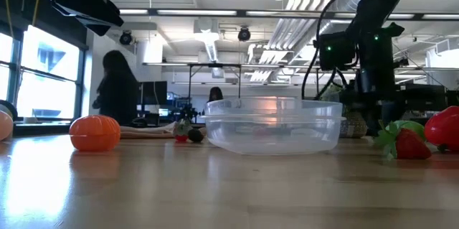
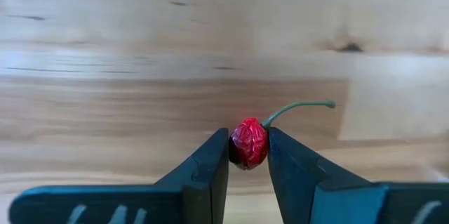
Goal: Pick and placing Produce into tupperware
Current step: Put the right cherry into the transparent bin
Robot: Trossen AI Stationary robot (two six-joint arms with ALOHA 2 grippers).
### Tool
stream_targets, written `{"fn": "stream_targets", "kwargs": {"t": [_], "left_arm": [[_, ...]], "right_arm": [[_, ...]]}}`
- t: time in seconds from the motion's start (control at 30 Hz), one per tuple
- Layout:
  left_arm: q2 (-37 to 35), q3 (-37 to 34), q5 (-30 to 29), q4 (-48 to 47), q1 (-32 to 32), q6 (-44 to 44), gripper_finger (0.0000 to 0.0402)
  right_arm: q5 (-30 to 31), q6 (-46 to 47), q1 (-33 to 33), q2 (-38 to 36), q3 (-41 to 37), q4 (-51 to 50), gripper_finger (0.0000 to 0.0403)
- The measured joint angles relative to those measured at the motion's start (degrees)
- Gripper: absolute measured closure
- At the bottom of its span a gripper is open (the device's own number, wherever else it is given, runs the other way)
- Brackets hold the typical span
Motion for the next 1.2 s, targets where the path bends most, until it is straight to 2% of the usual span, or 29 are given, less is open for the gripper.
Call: {"fn": "stream_targets", "kwargs": {"t": [0.23, 0.4, 0.7, 0.87, 1.07, 1.2], "left_arm": [[0.0, 0.0, 0.0, 0.0, 0.0, 0.0, 0.0401], [0.0, 0.0, 0.0, 0.0, 0.0, 0.0, 0.0401], [0.0, 0.0, 0.0, 0.0, 0.0, 0.0, 0.0401], [0.0, 0.0, 0.0, 0.0, 0.0, 0.0, 0.0401], [0.0, 0.0, 0.0, 0.0, 0.0, 0.0, 0.0401], [0.0, 0.0, 0.0, 0.0, 0.0, 0.0, 0.0401]], "right_arm": [[0.0, -5.2, 0.7, -2.2, 5.5, 0.3, 0.0319], [0.0, -11.5, 4.3, -3.9, 12.6, 3.6, 0.0319], [-3.0, -36.9, 17.2, -4.1, 27.3, 14.6, 0.0318], [-2.9, -49.0, 24.8, -4.0, 28.9, 22.0, 0.0318], [4.4, -52.5, 31.4, -0.5, 28.9, 21.5, 0.0318], [4.9, -53.1, 32.7, 6.6, 28.9, 21.4, 0.0318]]}}
